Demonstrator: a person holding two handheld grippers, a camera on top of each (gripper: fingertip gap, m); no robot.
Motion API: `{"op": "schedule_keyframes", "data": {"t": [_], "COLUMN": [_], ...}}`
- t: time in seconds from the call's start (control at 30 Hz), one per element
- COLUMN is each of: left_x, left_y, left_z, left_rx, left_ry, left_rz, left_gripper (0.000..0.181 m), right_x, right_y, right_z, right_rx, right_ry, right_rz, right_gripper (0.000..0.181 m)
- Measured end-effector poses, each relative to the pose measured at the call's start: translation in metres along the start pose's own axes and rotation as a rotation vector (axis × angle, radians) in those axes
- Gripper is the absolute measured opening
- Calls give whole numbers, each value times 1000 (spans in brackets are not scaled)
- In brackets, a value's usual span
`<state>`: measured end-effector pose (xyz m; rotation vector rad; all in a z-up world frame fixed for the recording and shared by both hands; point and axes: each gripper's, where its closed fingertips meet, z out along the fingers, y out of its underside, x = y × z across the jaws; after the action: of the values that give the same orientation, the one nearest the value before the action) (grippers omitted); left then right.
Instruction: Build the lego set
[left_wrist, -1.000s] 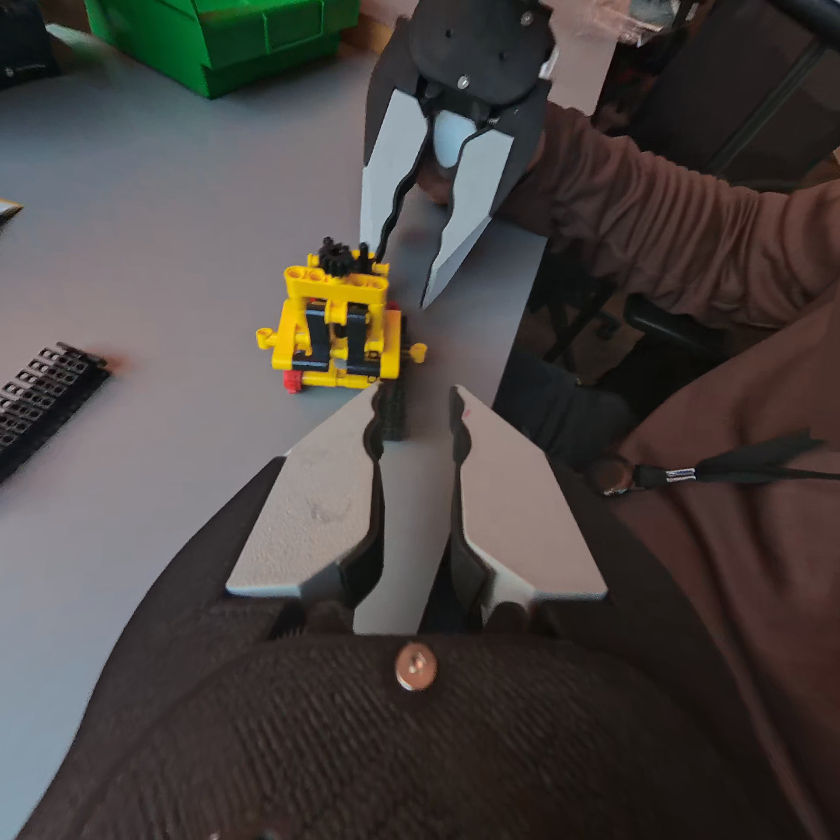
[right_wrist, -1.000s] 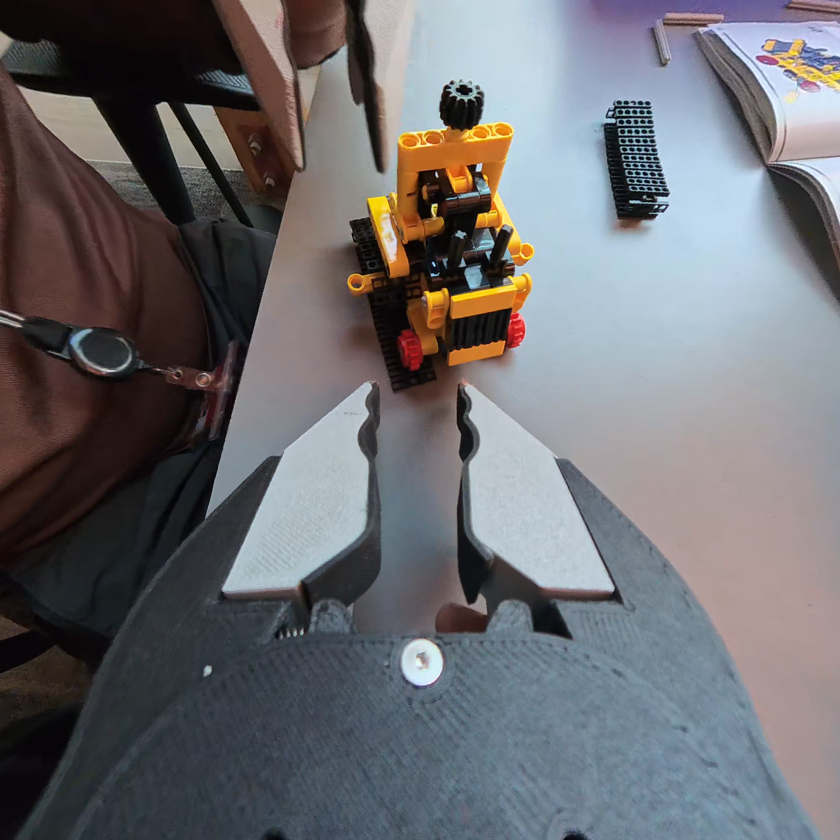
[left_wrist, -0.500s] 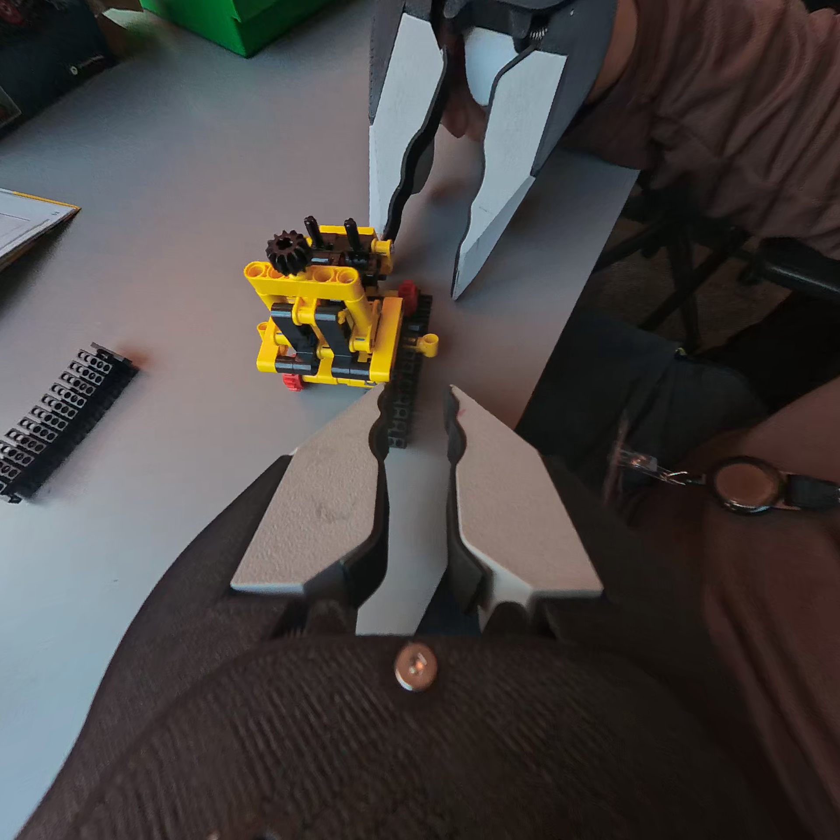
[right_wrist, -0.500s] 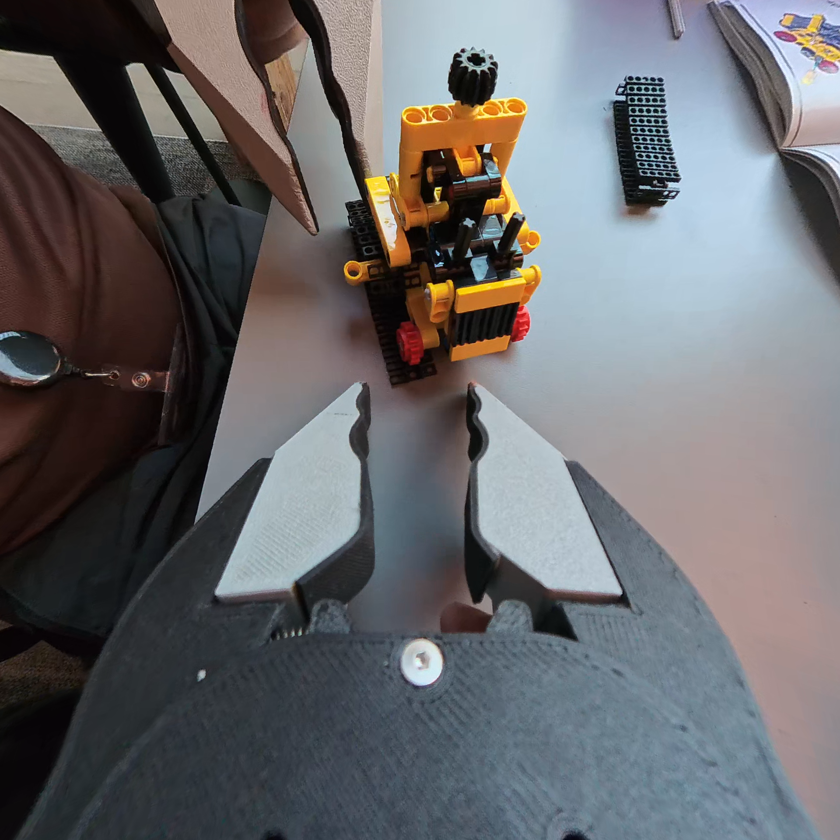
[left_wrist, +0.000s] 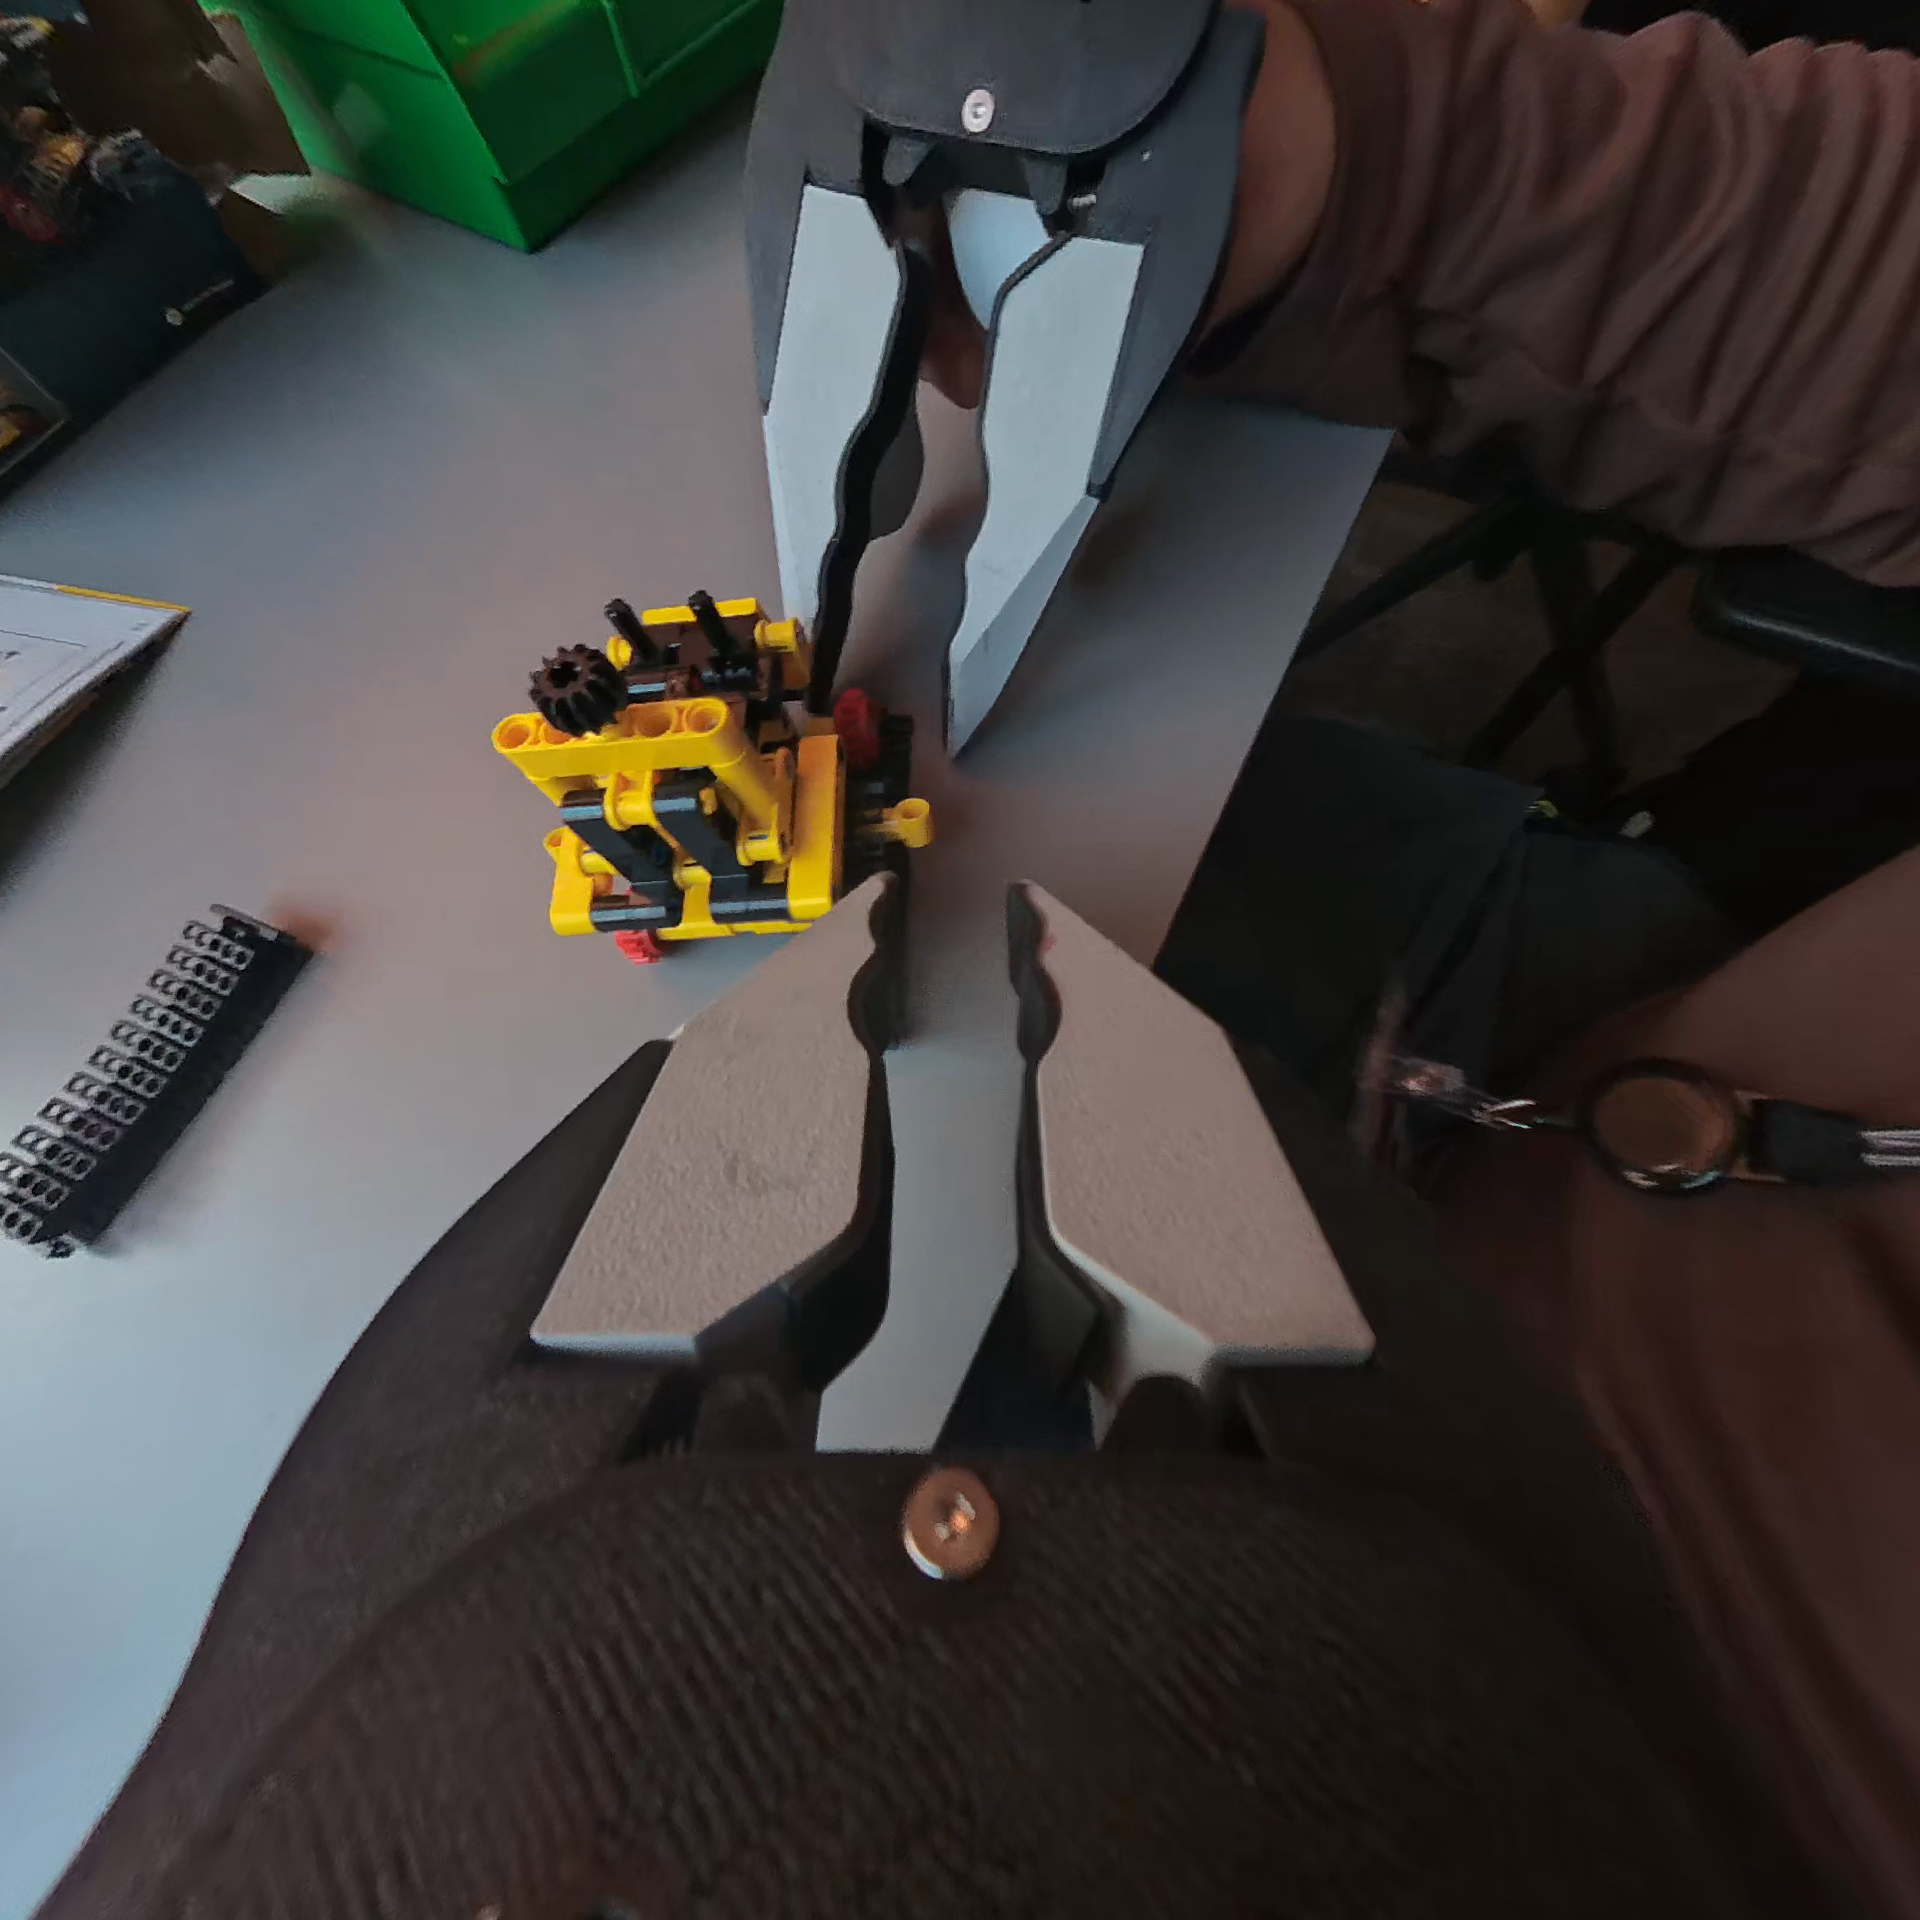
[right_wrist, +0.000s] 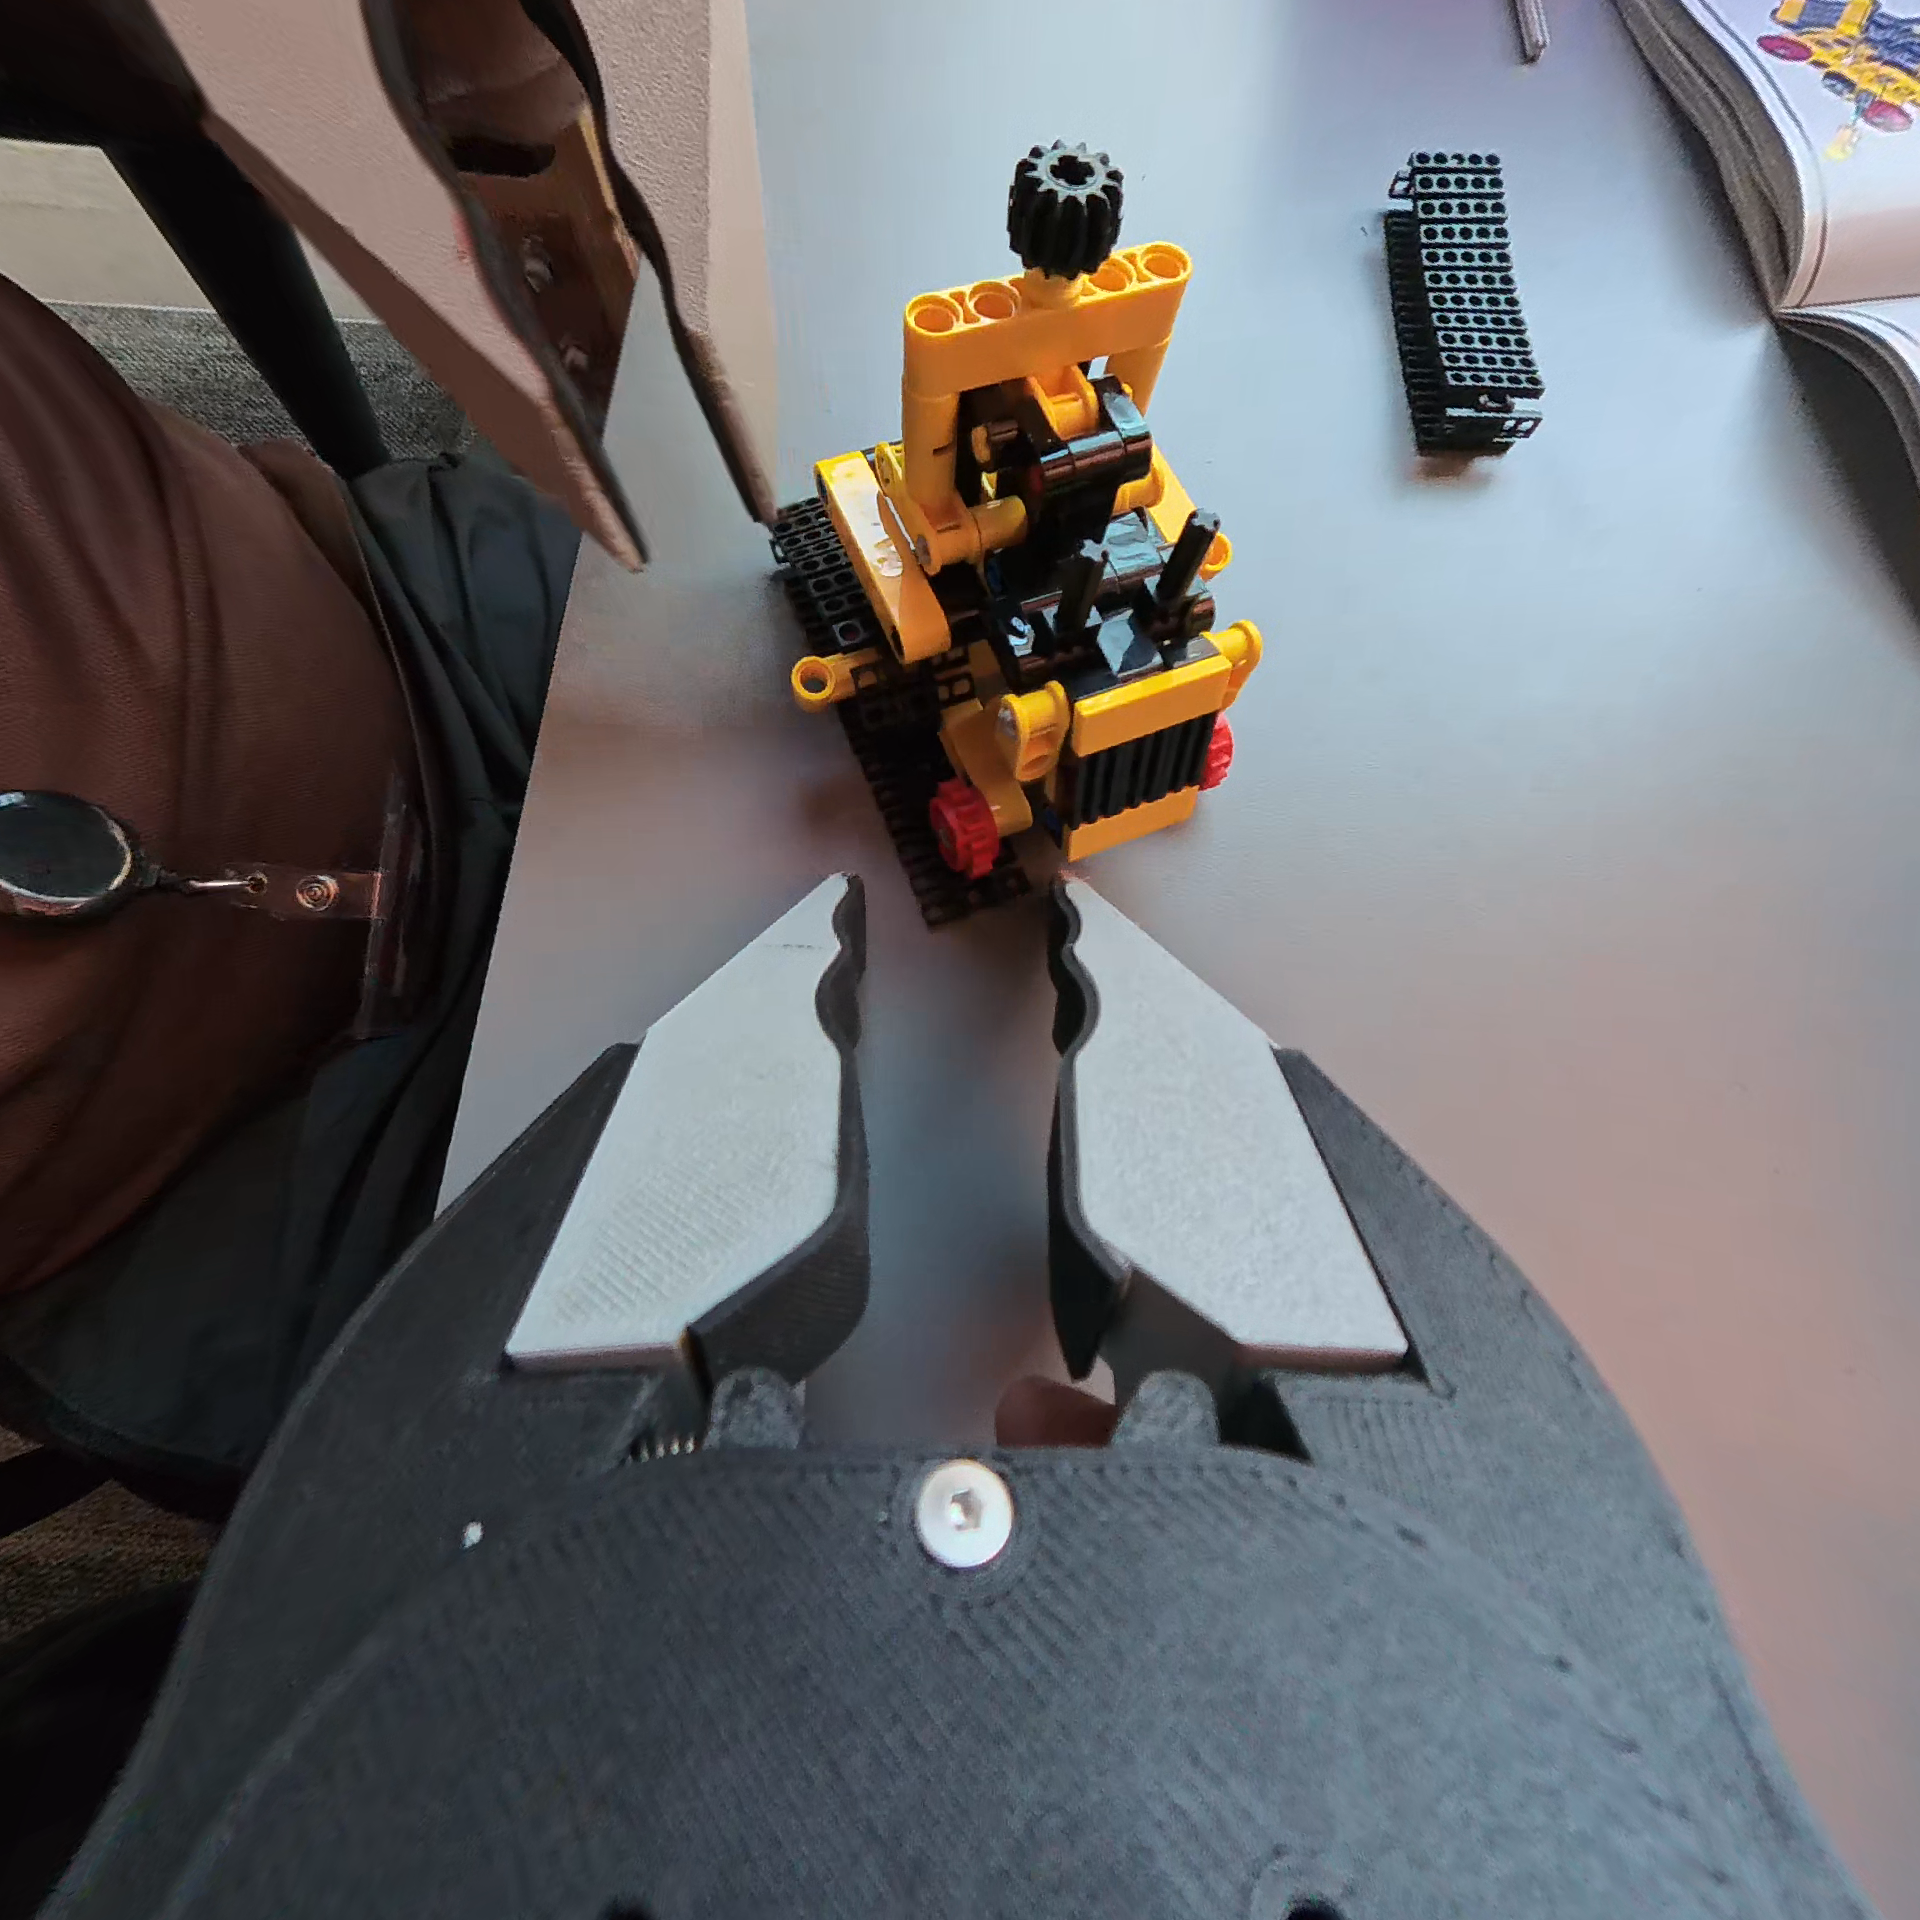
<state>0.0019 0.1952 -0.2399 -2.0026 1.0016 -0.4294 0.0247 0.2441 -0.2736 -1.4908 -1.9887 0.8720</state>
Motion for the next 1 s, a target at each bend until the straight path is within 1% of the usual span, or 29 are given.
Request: {"op": "schedule_keyframes", "data": {"t": [0.07, 0.13, 0.3, 0.43, 0.53, 0.73, 0.83, 1.0], "left_x": [5, 7, 6, 7, 7, -1, -1, 2], "left_y": [-1, -2, -1, 5, 5, 5, 6, 5], "left_z": [2, 5, 13, 17, 12, -2, -2, 3], "left_rx": [-18, -13, -22, -56, -37, 2, 2, -9], "left_ry": [26, 34, 16, 1, 1, 24, 25, 14], "left_rz": [-18, -13, -9, 10, 7, -78, -93, -65], "left_gripper": [22, 22, 22, 27, 29, 29, 29, 29], "right_x": [0, 0, 1, 1, 2, 2, 2, 2], "right_y": [0, 0, 0, 0, 0, -1, -1, -1], "right_z": [0, 0, 0, 0, 0, 0, 0, 0], "right_rx": [1, 2, 2, 2, 3, 4, 4, 4], "right_ry": [-2, -6, -3, -2, -3, -11, -10, -9], "right_rz": [4, 10, 13, 16, 19, 33, 30, 28], "right_gripper": [32, 32, 30, 29, 29, 28, 29, 29]}}
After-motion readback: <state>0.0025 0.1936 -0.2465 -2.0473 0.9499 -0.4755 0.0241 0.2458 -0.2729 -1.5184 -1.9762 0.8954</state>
